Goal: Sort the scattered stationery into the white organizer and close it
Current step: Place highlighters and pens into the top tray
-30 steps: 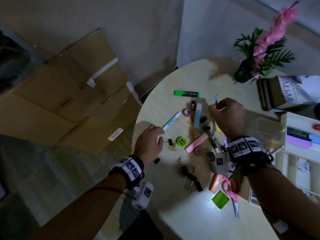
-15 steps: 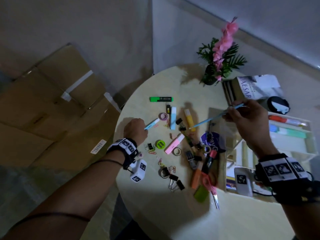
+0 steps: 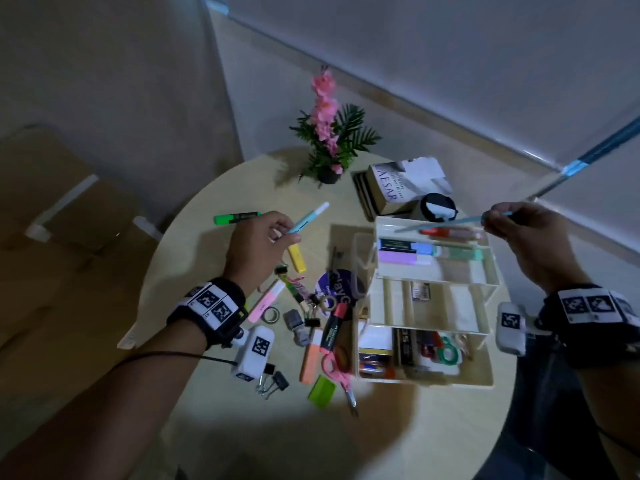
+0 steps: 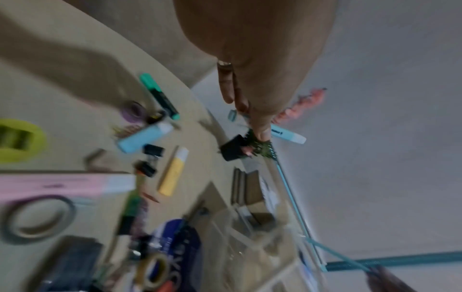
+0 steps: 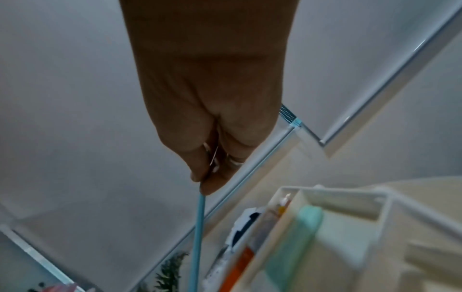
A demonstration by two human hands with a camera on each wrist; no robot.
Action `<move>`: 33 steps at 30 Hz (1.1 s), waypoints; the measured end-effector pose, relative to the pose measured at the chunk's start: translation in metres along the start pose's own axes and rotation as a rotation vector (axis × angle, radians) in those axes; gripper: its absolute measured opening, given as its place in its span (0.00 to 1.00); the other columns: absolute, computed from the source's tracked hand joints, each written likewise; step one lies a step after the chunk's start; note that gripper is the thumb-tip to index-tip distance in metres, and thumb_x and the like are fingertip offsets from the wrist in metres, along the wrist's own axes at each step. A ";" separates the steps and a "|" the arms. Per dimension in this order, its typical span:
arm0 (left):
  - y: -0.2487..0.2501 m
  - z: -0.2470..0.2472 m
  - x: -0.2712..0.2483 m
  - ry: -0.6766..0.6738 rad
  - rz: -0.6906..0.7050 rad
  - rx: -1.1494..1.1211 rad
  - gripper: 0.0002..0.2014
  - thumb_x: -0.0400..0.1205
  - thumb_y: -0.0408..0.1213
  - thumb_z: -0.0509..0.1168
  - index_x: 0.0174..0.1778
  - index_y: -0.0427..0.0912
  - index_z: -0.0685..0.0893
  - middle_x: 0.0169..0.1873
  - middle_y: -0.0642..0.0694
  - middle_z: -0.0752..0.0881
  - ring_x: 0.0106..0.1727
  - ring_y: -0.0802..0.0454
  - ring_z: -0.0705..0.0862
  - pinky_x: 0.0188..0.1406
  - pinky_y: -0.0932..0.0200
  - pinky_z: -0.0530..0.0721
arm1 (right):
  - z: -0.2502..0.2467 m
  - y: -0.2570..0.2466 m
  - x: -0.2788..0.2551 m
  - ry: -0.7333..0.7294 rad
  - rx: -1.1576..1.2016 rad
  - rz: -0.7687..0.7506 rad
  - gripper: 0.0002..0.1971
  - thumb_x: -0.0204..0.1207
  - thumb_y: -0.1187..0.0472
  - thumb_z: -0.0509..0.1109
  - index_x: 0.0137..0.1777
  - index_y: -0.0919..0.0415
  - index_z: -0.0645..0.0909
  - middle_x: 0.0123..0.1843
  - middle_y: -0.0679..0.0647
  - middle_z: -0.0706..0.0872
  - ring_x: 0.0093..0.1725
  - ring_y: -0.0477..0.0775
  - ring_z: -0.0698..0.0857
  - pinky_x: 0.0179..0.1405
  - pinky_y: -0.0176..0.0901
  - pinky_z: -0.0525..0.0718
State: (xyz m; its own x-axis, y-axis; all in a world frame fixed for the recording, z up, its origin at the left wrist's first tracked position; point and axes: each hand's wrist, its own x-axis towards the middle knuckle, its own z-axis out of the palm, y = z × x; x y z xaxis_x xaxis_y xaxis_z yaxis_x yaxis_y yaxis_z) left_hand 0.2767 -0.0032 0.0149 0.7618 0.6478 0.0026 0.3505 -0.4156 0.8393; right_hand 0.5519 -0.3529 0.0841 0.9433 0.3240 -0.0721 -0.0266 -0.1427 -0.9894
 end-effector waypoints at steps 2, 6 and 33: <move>0.029 0.022 0.004 -0.016 0.069 -0.024 0.07 0.76 0.41 0.83 0.45 0.49 0.92 0.38 0.56 0.90 0.38 0.59 0.82 0.40 0.57 0.86 | -0.015 0.017 0.005 -0.026 -0.026 0.013 0.15 0.70 0.60 0.79 0.50 0.71 0.86 0.37 0.52 0.93 0.40 0.49 0.91 0.56 0.40 0.91; 0.079 0.063 0.011 -0.074 0.190 0.025 0.06 0.77 0.41 0.81 0.48 0.49 0.94 0.39 0.56 0.91 0.40 0.53 0.85 0.43 0.50 0.88 | -0.034 0.050 0.015 -0.062 -0.178 0.014 0.02 0.78 0.72 0.78 0.47 0.67 0.88 0.37 0.51 0.93 0.41 0.48 0.89 0.56 0.44 0.90; 0.126 0.156 0.046 -0.354 0.244 0.493 0.05 0.78 0.44 0.80 0.46 0.50 0.96 0.44 0.50 0.93 0.47 0.47 0.88 0.54 0.49 0.84 | -0.022 0.072 0.024 -0.065 -0.829 -0.245 0.07 0.76 0.56 0.82 0.50 0.58 0.93 0.45 0.55 0.92 0.41 0.54 0.87 0.43 0.44 0.82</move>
State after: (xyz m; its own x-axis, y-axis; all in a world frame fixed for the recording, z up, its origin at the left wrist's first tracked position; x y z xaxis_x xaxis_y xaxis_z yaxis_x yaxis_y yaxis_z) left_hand 0.4414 -0.1255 0.0359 0.9549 0.2834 -0.0886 0.2896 -0.8227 0.4891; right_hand 0.5800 -0.3758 0.0140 0.8695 0.4838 0.0993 0.4486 -0.6895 -0.5687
